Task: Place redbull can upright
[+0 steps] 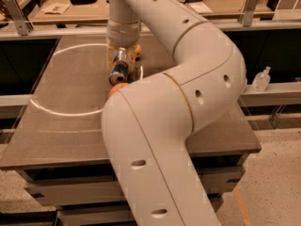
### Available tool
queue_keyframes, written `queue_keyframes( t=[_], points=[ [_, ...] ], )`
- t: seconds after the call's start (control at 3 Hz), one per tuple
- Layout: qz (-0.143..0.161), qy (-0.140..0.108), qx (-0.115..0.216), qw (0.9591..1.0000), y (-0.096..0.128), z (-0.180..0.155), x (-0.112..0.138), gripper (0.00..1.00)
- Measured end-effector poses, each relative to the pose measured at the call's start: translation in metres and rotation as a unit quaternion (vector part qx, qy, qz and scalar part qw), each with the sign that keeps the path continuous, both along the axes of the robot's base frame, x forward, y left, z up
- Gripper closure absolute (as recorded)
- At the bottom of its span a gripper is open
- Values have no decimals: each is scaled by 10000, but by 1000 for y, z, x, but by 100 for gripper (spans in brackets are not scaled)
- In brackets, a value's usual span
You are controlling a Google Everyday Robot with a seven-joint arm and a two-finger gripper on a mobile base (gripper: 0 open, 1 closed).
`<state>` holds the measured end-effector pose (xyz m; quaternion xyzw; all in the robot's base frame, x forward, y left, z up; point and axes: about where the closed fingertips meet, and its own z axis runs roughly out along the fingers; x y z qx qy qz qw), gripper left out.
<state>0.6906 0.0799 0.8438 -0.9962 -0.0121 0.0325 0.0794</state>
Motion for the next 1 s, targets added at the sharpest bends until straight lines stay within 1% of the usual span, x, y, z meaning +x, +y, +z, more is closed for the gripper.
queue_keyframes(
  t=[0.33, 0.67, 1.0],
  points=[
    [-168, 329, 803, 9961, -1, 1, -1, 100],
    [-361, 609, 1350, 9883, -2, 8, -5, 100],
    [-694, 918, 1727, 9782, -10, 19, -16, 100]
  ],
)
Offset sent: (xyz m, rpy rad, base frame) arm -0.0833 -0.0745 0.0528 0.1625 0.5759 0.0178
